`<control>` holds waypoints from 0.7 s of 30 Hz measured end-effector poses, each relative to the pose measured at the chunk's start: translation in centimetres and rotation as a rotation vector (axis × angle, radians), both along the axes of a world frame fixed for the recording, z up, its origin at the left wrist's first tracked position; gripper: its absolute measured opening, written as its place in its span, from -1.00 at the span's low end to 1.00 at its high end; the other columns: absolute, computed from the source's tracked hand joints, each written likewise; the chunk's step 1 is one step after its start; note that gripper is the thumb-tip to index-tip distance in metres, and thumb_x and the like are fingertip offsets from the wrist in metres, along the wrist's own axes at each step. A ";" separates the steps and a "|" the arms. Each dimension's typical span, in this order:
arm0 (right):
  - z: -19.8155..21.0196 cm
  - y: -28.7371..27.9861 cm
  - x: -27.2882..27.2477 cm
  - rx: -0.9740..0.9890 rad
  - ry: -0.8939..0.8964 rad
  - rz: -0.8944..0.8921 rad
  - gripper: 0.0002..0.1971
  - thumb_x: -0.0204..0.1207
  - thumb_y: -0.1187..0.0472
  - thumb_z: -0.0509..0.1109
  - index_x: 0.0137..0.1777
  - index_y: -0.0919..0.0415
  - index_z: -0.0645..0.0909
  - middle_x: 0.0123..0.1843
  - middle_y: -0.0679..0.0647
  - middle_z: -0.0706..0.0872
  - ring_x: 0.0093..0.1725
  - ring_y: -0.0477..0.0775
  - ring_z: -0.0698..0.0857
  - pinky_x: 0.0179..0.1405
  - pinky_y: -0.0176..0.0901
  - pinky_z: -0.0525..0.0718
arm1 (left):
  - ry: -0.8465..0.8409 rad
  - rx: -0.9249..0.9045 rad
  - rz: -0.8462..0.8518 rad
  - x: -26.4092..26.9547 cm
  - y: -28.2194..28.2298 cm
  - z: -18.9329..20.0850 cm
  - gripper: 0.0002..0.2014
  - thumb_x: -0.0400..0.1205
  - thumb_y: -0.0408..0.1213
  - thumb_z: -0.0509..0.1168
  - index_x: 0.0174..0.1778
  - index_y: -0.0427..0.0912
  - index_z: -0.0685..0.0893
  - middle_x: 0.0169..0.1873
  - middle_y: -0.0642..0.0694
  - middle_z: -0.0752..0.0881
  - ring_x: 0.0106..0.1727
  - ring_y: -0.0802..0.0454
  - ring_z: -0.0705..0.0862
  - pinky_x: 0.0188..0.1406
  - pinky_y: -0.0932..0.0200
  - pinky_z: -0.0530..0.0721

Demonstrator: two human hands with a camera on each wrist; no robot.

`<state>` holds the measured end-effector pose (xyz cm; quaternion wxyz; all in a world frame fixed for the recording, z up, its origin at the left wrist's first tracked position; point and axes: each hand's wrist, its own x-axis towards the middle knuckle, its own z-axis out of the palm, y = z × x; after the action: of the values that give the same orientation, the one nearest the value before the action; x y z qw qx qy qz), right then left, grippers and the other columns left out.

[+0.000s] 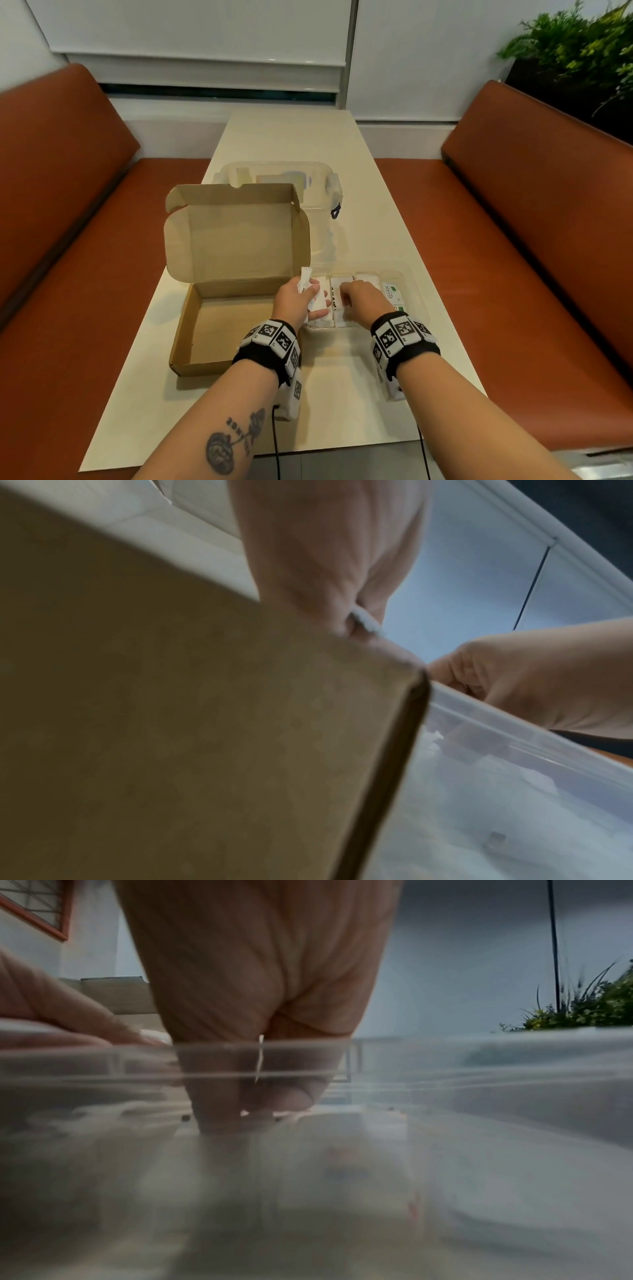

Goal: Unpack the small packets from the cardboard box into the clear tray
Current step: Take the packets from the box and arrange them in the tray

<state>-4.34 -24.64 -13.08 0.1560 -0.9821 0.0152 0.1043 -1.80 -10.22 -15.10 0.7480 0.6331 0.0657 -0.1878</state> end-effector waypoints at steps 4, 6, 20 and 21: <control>-0.8 0.1 -0.3 -0.028 -0.004 0.019 -0.83 0.42 0.44 0.38 -0.25 0.17 0.54 -0.01 0.19 0.69 -0.17 0.03 0.52 -0.13 -0.27 0.47 | -0.011 0.007 -0.005 -0.1 0.0 0.1 -0.95 0.68 -0.45 0.25 -0.06 -0.23 0.58 -0.12 -0.29 0.68 -0.23 -0.14 0.76 -0.40 0.12 0.79; -0.9 -0.1 -0.4 -0.029 0.004 0.005 -0.90 0.42 0.44 0.39 -0.20 0.23 0.64 -0.01 0.18 0.71 -0.14 0.07 0.58 -0.10 -0.24 0.52 | -0.013 0.012 -0.008 -0.2 0.1 0.1 -0.95 0.68 -0.45 0.25 -0.05 -0.24 0.58 -0.10 -0.31 0.69 -0.23 -0.14 0.77 -0.41 0.12 0.79; -0.9 -0.1 -0.5 0.112 -0.083 -0.064 -0.88 0.44 0.33 0.43 -0.20 0.18 0.52 -0.13 0.10 0.60 -0.18 0.03 0.52 -0.20 -0.24 0.44 | 0.028 0.012 0.011 0.1 0.0 -0.1 -0.79 0.73 -0.31 0.19 0.20 -0.34 0.56 0.08 -0.44 0.69 -0.08 -0.23 0.78 -0.47 0.13 0.77; -0.8 0.0 -0.5 0.185 -0.126 -0.094 -0.92 0.47 0.26 0.43 -0.15 0.21 0.57 -0.14 0.11 0.64 -0.18 0.02 0.54 -0.20 -0.22 0.48 | 0.031 0.020 0.020 0.1 0.0 -0.2 -0.76 0.73 -0.30 0.18 0.23 -0.36 0.55 0.11 -0.44 0.68 0.02 -0.30 0.76 -0.43 0.10 0.79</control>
<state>-4.85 -24.63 -13.87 0.2512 -0.9664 0.0416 0.0360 -1.70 -10.22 -15.25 0.7424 0.6369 0.0853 -0.1896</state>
